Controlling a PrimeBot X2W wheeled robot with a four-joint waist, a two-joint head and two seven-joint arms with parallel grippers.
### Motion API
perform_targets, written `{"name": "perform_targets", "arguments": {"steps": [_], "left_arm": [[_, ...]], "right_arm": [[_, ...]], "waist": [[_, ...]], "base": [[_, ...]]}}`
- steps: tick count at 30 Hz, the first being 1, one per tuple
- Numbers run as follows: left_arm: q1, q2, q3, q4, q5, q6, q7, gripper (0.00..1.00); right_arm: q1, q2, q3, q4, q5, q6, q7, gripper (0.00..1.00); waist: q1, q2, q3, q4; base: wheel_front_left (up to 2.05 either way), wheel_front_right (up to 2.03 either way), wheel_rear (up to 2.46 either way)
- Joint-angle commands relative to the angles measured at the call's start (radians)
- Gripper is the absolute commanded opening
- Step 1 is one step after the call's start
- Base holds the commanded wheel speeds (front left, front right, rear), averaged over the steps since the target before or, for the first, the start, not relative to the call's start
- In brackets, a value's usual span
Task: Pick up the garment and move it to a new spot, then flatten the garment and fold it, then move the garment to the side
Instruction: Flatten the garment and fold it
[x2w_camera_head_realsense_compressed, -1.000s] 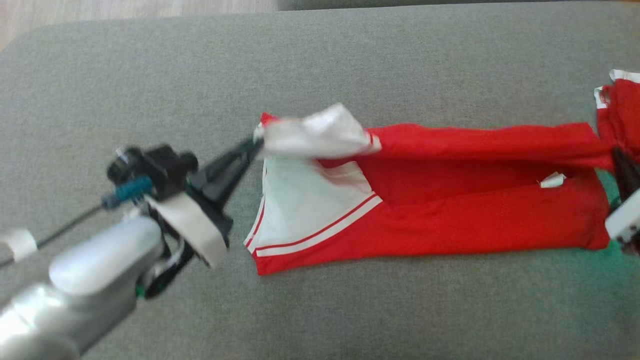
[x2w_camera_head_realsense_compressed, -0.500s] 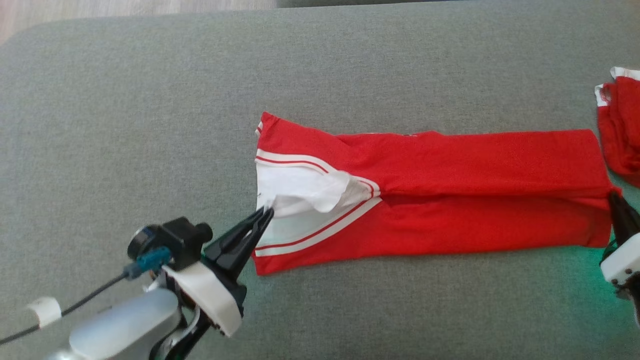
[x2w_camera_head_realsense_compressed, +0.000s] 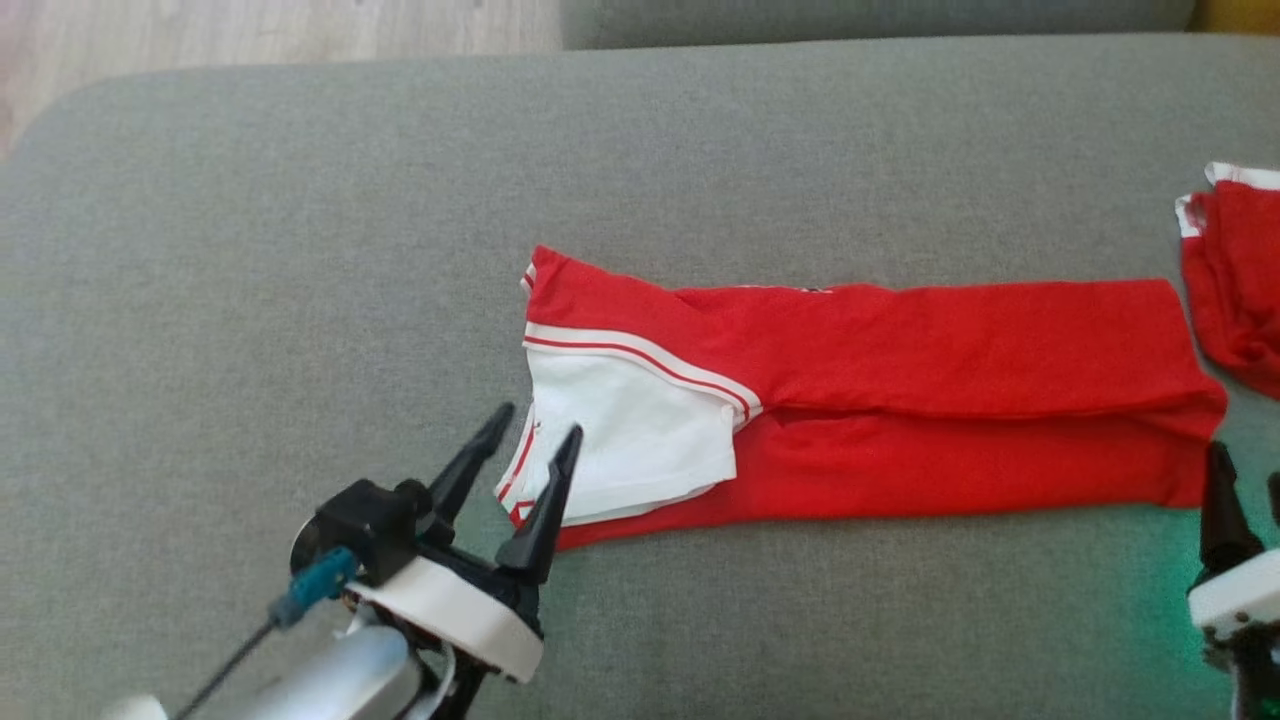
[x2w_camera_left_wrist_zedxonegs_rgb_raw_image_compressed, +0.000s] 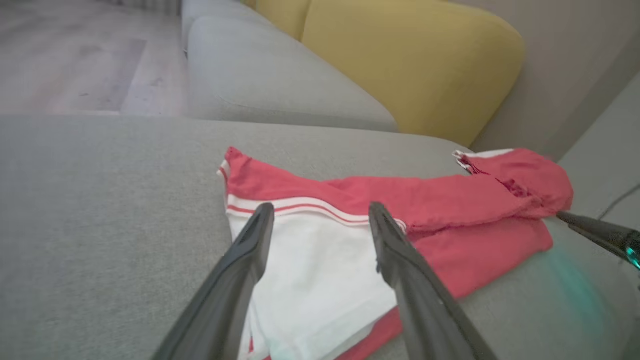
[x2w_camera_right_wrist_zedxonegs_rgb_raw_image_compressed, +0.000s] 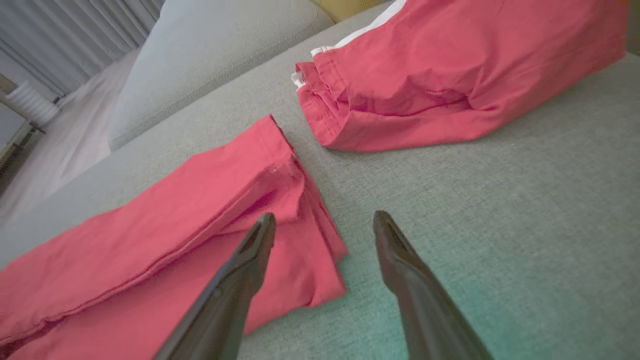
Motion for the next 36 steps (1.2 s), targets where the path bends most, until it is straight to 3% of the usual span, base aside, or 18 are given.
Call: {"name": "perform_targets", "arguments": {"steps": [1, 8, 12, 22, 36], "left_arm": [[0.035, -0.017, 0.119, -0.037, 0.061, 0.031, -0.012, 1.00], [0.214, -0.156, 0.352, -0.074, 0.356, 0.193, -0.012, 1.00], [0.279, -0.205, 0.404, -0.101, 0.489, 0.238, -0.012, 1.00], [0.363, -0.279, 0.430, -0.138, 0.644, 0.195, -0.013, 1.00], [0.409, -0.340, 0.503, -0.125, 0.721, 0.103, -0.013, 1.00]], "right_arm": [[0.001, 0.009, 0.001, -0.063, -0.003, 0.007, -0.021, 1.00], [-0.026, 0.057, -0.076, -0.075, -0.035, 0.007, -0.037, 1.00], [-0.085, 0.063, -0.132, -0.015, -0.070, 0.007, -0.046, 1.00], [-0.171, 0.068, -0.261, 0.180, -0.183, 0.007, -0.031, 1.00], [-0.239, 0.072, -0.256, 0.375, -0.187, 0.007, -0.033, 1.00]], "waist": [[0.0000, -0.0001, -0.013, 0.006], [0.0000, -0.0001, -0.050, 0.039], [0.0000, -0.0001, -0.063, 0.071], [0.0000, -0.0001, -0.076, 0.137], [0.0000, -0.0001, -0.088, 0.130]], "base": [[0.00, 0.00, 0.00], [0.00, 0.00, 0.00], [0.00, 0.00, 0.00], [0.00, 0.00, 0.00], [0.00, 0.00, 0.00]]}}
